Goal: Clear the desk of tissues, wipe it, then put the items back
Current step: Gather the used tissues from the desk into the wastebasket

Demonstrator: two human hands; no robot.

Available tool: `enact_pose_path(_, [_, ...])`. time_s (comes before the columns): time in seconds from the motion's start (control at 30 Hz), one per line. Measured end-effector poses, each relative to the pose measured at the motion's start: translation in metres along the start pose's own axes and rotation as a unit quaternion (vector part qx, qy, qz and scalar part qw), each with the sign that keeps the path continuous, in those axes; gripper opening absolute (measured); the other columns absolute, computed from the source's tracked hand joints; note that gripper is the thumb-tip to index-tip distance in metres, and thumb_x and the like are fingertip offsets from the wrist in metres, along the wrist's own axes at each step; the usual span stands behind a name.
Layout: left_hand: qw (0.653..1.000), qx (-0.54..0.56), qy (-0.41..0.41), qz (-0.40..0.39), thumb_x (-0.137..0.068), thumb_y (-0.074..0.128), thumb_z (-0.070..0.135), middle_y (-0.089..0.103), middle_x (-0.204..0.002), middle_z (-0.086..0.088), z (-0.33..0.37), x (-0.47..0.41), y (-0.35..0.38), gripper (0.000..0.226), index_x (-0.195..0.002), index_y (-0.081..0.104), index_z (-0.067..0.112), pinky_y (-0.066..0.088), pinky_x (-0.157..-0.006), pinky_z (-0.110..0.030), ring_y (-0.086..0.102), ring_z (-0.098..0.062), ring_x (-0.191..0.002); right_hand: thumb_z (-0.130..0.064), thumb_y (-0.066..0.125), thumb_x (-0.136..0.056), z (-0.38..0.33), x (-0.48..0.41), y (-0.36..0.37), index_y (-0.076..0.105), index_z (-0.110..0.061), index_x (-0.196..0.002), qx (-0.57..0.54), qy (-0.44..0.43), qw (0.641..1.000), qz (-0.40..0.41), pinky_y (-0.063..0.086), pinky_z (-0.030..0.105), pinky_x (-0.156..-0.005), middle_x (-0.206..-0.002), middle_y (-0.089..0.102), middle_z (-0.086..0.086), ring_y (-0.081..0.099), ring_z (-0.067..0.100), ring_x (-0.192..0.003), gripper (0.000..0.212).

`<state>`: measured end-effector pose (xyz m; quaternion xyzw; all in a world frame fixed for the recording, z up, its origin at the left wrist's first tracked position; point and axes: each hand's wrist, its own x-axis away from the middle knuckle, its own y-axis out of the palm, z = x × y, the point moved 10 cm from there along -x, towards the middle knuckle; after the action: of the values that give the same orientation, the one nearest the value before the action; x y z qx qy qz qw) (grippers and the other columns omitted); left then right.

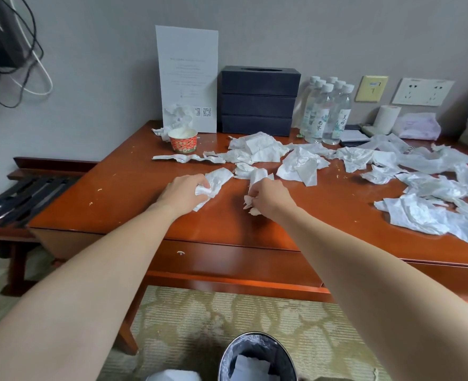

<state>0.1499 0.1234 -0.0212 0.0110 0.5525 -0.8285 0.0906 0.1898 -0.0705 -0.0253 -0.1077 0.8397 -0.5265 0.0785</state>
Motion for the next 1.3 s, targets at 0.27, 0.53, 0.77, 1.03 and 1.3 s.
enact_pose_path(0.27, [0.997,0.056,0.025,0.044,-0.092,0.067,0.025,0.067,-0.109,-0.002,0.022,0.028,-0.016,0.01,-0.096,0.067,0.033,0.055,-0.078,-0.041,0.061,-0.026,-0.099,-0.006,0.053,-0.092,0.006,0.022,-0.041,0.068,-0.009,-0.114,-0.008,0.0,0.998,0.065,0.047,0.028,-0.067,-0.109,0.068,0.013,0.063,0.026,-0.088,0.027])
enact_pose_path(0.53, [0.99,0.096,0.065,0.081,-0.091,0.067,0.02,0.067,-0.108,0.0,0.065,0.062,-0.042,0.008,-0.095,0.069,0.027,0.042,-0.075,-0.03,0.058,-0.021,-0.1,-0.011,0.055,-0.094,0.011,0.072,-0.069,0.069,-0.008,-0.109,-0.018,-0.012,0.996,0.084,0.036,0.022,-0.055,-0.103,0.069,0.012,0.056,0.022,-0.078,0.021])
enact_pose_path(0.77, [0.986,0.121,0.091,0.077,-0.09,0.067,0.02,0.066,-0.111,0.002,0.091,0.118,-0.039,0.012,-0.09,0.067,0.031,0.048,-0.078,-0.033,0.059,-0.02,-0.102,-0.011,0.054,-0.093,0.018,0.14,-0.072,0.069,-0.01,-0.111,-0.024,-0.016,0.995,0.093,0.046,0.029,-0.072,-0.107,0.069,0.012,0.061,0.027,-0.089,0.023])
enact_pose_path(1.03, [0.978,0.14,0.143,0.053,-0.091,0.067,0.021,0.068,-0.104,0.005,0.123,0.191,-0.014,0.009,-0.09,0.068,0.029,0.051,-0.078,-0.038,0.06,-0.016,-0.098,-0.016,0.056,-0.095,0.038,0.213,-0.055,0.07,-0.01,-0.11,-0.042,-0.01,0.993,0.106,0.052,0.033,-0.071,-0.105,0.069,0.012,0.064,0.026,-0.088,0.021])
enact_pose_path(1.3, [0.979,0.153,0.136,-0.015,-0.088,0.067,0.024,0.069,-0.098,0.007,0.121,0.247,0.08,0.009,-0.088,0.067,0.032,0.053,-0.081,-0.044,0.061,-0.019,-0.093,-0.008,0.054,-0.09,0.098,0.269,0.01,0.072,-0.015,-0.101,-0.035,0.041,0.996,0.068,0.04,0.026,-0.068,-0.094,0.065,0.008,0.055,0.026,-0.082,0.023])
